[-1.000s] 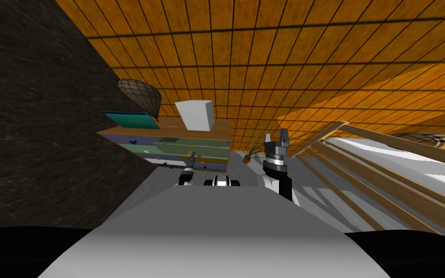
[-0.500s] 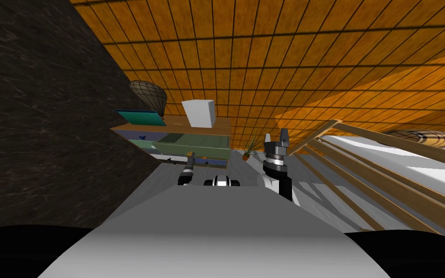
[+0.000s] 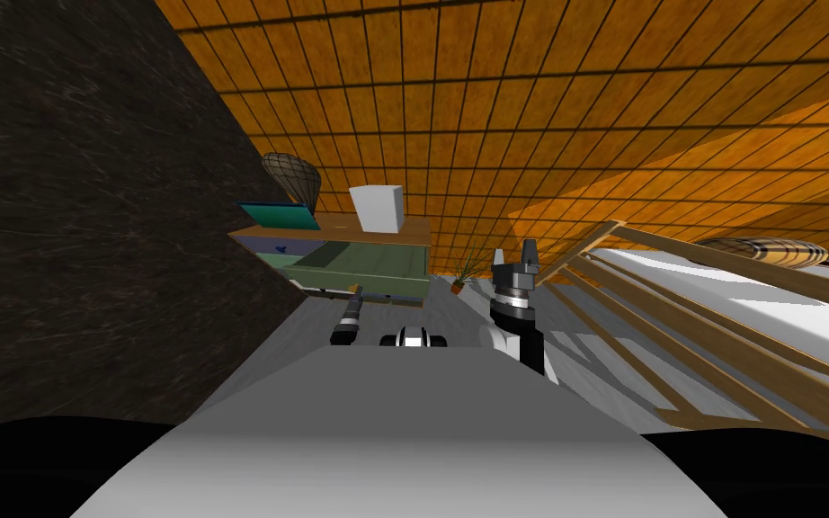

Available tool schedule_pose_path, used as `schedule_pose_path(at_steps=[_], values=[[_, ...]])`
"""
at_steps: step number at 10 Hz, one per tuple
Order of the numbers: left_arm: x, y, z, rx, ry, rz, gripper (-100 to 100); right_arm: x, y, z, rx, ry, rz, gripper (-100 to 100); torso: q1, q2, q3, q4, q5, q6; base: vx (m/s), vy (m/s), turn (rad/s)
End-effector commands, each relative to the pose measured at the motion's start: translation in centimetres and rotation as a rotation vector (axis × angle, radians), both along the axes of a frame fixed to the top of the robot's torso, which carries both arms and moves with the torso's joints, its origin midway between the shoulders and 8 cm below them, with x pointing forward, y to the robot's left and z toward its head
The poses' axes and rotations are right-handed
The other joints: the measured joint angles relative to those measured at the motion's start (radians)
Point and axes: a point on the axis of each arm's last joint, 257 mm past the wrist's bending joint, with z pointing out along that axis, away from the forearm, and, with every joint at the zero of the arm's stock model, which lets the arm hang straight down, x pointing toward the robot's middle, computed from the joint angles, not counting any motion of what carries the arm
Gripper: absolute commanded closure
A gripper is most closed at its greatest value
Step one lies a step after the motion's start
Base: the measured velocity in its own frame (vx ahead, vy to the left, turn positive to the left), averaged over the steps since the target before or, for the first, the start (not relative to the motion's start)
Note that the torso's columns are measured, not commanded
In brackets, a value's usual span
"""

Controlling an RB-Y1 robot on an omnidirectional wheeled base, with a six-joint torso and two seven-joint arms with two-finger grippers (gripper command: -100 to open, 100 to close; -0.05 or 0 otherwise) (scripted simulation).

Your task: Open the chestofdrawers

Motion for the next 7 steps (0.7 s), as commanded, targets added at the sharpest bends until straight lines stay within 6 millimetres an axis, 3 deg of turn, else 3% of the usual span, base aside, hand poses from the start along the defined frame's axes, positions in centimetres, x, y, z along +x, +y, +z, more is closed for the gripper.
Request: schedule_pose_path(at_steps=[1,2,7], values=[[-0.5,-0.1,0.0,0.0,0.0,-0.004,100,0.0,0.0,0.0,0.0,0.0,0.0,0,-0.001,-0.007,-0.004,-0.001,0.0,0.0,-0.119,0.003,0.017],[-0.5,0.1,0.2,-0.001,0.008,0.001,-100,0.0,0.0,0.0,0.0,0.0,0.0,0,-0.001,-0.005,-0.003,-0.003,0.0,0.0,-0.07,0.003,-0.007],[-1.2,0.7,2.7,-0.002,0.012,0.01,-100,0.0,0.0,0.0,0.0,0.0,0.0,0,0.0,-0.005,-0.002,-0.004,0.002,0.001,0.027,-0.004,-0.019]])
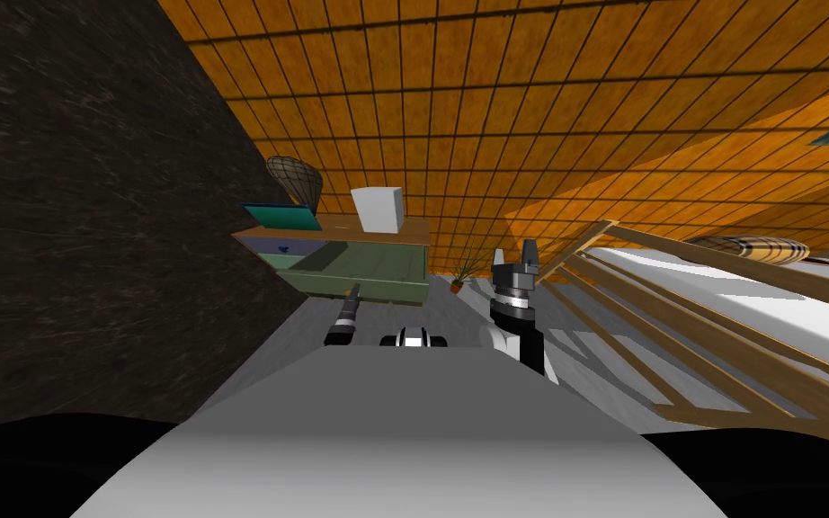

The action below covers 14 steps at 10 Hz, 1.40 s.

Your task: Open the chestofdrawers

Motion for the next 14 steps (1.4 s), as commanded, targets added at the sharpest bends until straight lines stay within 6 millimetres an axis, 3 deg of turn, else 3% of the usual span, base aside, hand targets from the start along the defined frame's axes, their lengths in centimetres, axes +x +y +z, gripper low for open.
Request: schedule_pose_path(at_steps=[1,6,7,8,9,14], values=[[-0.4,0.2,1.3,-0.002,0.005,0.005,-100,0.0,0.0,0.0,0.0,0.0,0.0,0,-0.001,0.003,0.001,0.002,-0.002,0.0,0.008,-0.008,-0.023],[-0.8,0.4,3.3,-0.004,0.0,0.008,-100,0.0,0.0,0.0,0.0,0.0,0.0,0,-0.007,0.009,0.003,0.009,-0.008,-0.001,0.004,-0.001,-0.01],[-0.8,0.4,3.3,-0.004,0.0,0.008,-100,0.0,0.0,0.0,0.0,0.0,0.0,0,-0.007,0.01,0.003,0.01,-0.009,-0.002,0.005,-0.006,-0.008],[-1.3,0.4,1.5,-0.013,0.039,0.011,-100,0.0,0.0,0.0,0.0,0.0,0.0,0,-0.007,0.011,0.004,0.011,-0.01,-0.002,0.008,0.0,-0.002],[-1.4,0.5,1.2,-0.015,0.048,0.013,0,0.0,0.0,0.0,0.0,0.0,0.0,0,-0.006,0.01,0.004,0.008,-0.007,-0.001,0.0,0.0,0.0],[-1.7,0.7,0.2,-0.019,0.073,0.019,0,0.0,0.0,0.0,0.0,0.0,0.0,0,-0.002,0.001,0.0,0.001,-0.001,0.0,0.0,0.0,0.0]])
